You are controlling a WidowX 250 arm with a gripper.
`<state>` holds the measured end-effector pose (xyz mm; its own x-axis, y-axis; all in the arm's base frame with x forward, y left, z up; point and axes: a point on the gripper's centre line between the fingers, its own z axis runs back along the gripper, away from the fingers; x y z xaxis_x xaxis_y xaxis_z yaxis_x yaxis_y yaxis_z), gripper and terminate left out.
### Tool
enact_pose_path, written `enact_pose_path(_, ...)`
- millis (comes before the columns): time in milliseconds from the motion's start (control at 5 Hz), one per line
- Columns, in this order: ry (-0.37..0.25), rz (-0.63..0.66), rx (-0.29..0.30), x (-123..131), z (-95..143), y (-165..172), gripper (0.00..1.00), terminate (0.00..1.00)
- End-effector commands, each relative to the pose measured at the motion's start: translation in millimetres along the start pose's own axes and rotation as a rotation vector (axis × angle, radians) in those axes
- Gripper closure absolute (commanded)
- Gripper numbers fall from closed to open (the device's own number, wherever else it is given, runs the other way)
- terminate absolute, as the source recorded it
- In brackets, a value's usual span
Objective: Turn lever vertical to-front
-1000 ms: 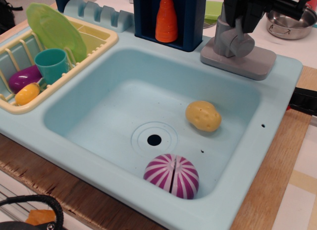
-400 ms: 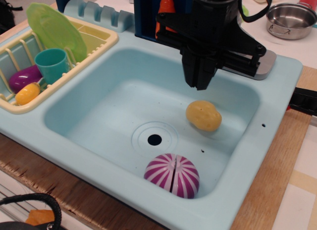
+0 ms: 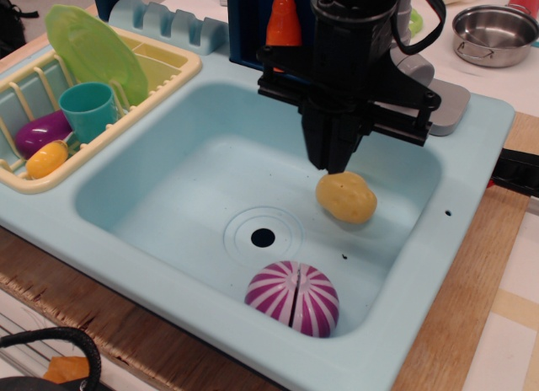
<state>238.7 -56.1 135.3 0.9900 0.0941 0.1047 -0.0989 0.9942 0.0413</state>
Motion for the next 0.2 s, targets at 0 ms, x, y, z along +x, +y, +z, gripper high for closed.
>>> enact_pose_path(0, -0.032, 0.012, -0.014, 3.7, 16.4, 1.1, 0.00, 1.00)
